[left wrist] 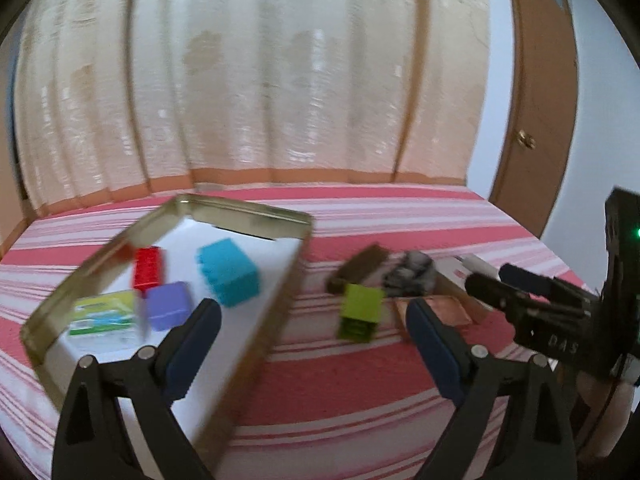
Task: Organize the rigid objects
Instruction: 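Grasp the lime-green block with the left tool while the right tool moves toward the copper box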
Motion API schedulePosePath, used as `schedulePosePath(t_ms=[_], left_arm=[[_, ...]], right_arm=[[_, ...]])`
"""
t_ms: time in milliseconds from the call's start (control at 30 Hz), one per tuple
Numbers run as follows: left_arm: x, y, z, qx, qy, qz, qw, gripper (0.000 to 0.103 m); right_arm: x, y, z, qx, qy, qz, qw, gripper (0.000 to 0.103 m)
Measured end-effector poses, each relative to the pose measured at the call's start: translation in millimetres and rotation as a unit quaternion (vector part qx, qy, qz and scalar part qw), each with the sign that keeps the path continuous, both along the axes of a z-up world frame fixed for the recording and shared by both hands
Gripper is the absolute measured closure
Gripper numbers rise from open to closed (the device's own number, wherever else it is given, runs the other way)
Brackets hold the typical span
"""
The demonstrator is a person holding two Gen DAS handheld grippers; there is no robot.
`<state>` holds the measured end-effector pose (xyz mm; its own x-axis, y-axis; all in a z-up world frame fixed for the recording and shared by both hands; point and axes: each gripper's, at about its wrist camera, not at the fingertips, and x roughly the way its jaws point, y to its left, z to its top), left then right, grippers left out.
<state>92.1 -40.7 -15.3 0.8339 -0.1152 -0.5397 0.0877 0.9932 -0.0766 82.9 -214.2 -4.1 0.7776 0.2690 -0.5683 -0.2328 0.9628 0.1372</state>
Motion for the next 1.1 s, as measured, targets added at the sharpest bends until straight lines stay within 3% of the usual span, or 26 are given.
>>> schedulePosePath(t_ms=[67, 133, 200, 333, 400, 533, 600, 833, 867, 1100], left_arm=[[4.4, -14.7, -4.0, 0.008, 0.004, -0.015, 0.9999, 0.009], [12.0, -23.6, -9.4, 0.013, 0.017, -0.024, 0.9995, 0.019], [22.7, -30.2, -16.8, 0.007, 0.040, -0.038, 0.9984, 0.037], [39.6, -36.2, -32.1, -0.004, 0.080, -0.050, 0.9955, 0.043], [45.9, -37.5, -35.9, -0.007, 0.096, -0.054, 0.9939, 0.051], [52.9, -41.9, -37.6, -0.006, 0.100, -0.057, 0.9934, 0.052], [57.4, -43.9, -39.3, -0.005, 0.104, -0.062, 0.9926, 0.061], [72.0, -46.2, -41.9, -0.005, 0.111, -0.057, 0.9921, 0.064], [73.2, -46.9, -42.2, -0.003, 0.112, -0.057, 0.9921, 0.068], [64.4, -45.3, -38.7, 0.003, 0.096, -0.061, 0.9935, 0.072]], right_arm=[[0.1, -7.8, -0.7, -0.007, 0.002, -0.013, 1.000, 0.030], [1.2, -14.9, -1.5, -0.008, 0.005, -0.024, 1.000, 0.030], [3.5, -22.2, -3.0, -0.003, 0.011, -0.033, 0.999, 0.030], [7.3, -33.6, -5.9, 0.009, 0.027, -0.047, 0.999, 0.030], [9.3, -36.7, -8.0, 0.016, 0.035, -0.049, 0.998, 0.030], [14.6, -39.0, -13.1, 0.021, 0.053, -0.052, 0.997, 0.030], [16.6, -39.0, -15.2, 0.021, 0.061, -0.053, 0.997, 0.030], [22.1, -43.0, -21.0, 0.029, 0.080, -0.056, 0.995, 0.030], [23.0, -42.1, -21.7, 0.026, 0.082, -0.056, 0.995, 0.030], [11.1, -22.2, -12.6, -0.005, 0.040, -0.019, 0.999, 0.030]])
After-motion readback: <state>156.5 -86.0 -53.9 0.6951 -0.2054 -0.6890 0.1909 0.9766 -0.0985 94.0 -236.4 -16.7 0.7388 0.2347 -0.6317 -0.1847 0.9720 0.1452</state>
